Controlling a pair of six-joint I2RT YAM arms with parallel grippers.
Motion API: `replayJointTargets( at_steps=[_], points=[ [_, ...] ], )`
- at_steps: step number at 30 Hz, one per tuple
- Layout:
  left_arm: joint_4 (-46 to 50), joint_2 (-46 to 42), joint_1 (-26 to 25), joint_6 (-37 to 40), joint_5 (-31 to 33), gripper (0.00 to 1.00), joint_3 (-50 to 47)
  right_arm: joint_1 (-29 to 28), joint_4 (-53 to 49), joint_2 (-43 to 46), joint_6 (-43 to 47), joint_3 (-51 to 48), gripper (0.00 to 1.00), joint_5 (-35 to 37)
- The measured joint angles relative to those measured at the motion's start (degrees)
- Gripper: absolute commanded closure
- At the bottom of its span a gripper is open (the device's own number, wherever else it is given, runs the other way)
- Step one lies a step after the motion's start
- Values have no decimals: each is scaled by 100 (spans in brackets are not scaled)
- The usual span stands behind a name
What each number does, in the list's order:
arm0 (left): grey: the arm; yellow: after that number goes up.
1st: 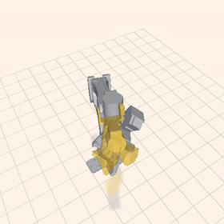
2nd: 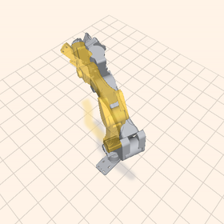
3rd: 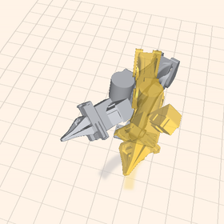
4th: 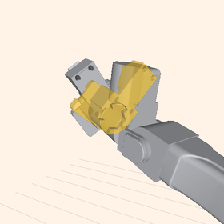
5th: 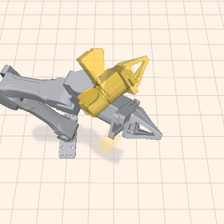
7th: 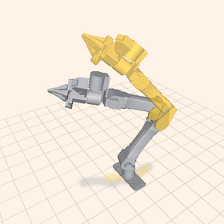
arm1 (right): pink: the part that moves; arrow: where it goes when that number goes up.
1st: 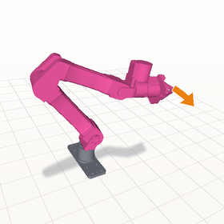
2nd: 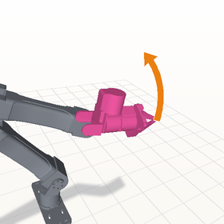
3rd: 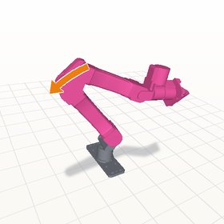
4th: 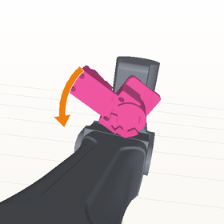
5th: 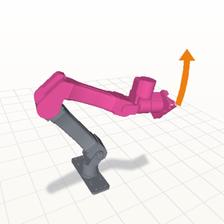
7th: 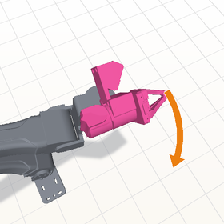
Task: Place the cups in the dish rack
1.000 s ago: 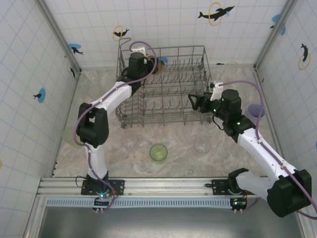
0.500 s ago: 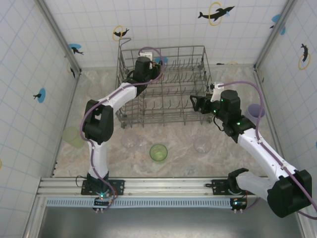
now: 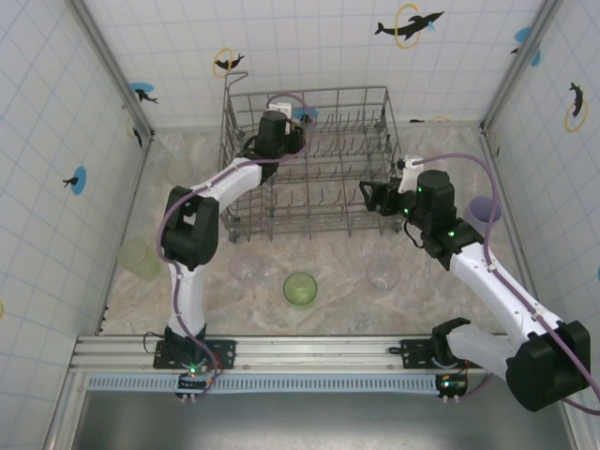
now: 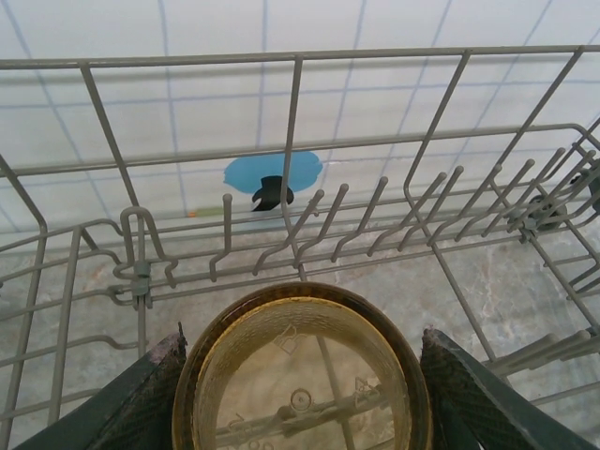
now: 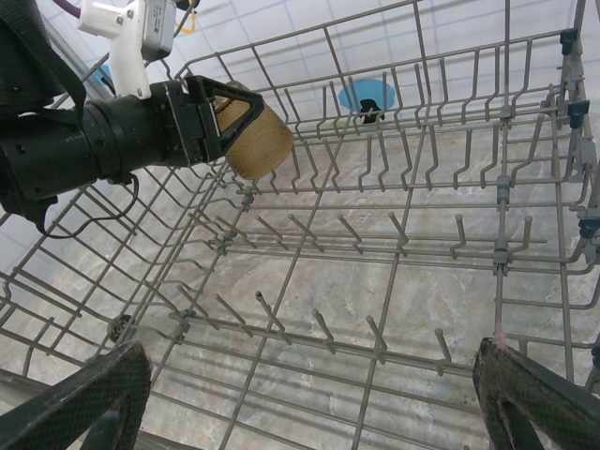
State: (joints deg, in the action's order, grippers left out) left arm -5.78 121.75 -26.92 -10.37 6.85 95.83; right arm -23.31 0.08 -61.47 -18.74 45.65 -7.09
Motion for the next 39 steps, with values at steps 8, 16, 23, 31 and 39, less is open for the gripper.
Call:
replayJointTargets(
  at_steps=[8, 16, 23, 31, 39],
  points=[
    [-195, 295, -9, 293, -79, 100, 2, -2, 0, 0, 13, 2, 8, -2],
    [-358, 509, -48, 649, -33, 100, 2, -61, 0, -37, 11, 0, 8, 0],
    [-551, 588, -46, 761, 4, 68, 2, -76, 0, -68, 11, 0, 8, 2],
    [-649, 592, -48, 748, 31, 24, -31, -127, 9, -151, -2, 0, 8, 11],
    [-769, 376, -129, 758, 114, 3, -560, -146, 15, -168, -37, 0, 1, 2]
  ],
)
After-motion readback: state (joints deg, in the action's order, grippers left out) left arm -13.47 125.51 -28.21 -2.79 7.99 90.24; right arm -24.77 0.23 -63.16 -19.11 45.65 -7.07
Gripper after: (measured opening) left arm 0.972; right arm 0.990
